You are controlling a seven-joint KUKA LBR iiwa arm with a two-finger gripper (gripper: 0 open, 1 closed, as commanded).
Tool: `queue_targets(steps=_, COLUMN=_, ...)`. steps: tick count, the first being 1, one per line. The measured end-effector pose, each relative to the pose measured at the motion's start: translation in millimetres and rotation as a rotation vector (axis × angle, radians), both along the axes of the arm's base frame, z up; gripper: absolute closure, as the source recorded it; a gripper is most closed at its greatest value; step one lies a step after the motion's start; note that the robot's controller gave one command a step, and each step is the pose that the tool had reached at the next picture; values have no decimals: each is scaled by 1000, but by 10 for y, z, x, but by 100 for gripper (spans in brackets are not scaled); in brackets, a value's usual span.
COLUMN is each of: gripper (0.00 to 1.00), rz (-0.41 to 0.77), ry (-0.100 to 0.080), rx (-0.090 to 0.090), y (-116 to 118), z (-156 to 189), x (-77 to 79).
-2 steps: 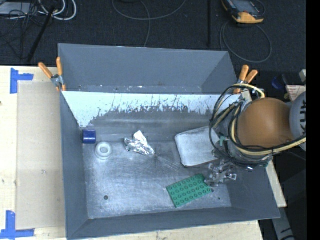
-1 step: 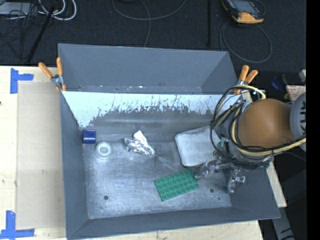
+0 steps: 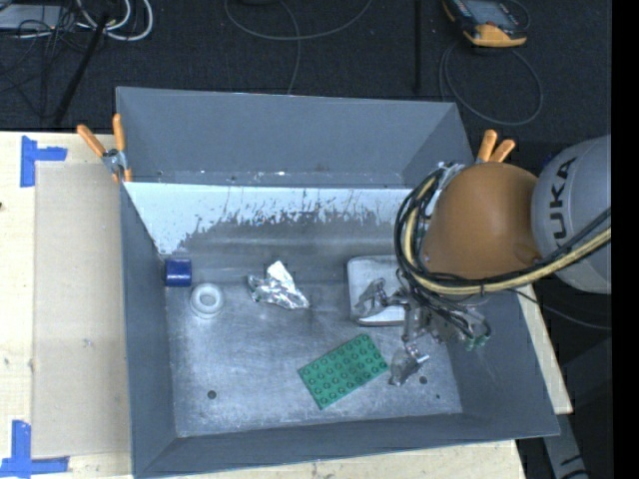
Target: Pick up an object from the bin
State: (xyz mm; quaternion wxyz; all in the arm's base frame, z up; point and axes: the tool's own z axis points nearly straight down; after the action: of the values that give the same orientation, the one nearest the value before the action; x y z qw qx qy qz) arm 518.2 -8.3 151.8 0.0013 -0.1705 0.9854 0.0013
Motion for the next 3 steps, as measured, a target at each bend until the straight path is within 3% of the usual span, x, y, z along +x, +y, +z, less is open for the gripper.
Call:
queue_targets(steps=1, gripper=0, rz=62, ry=9, rx=-1, y=149, z=-327, x=-325)
queue_targets(steps=2, gripper=0, rz=395, ry=-21, rx=-3, y=192, z=-762, x=-191)
queue_targets(steps=3, gripper=100, rz=396, ry=-26, rx=-1, y=208, z=-745, x=-180)
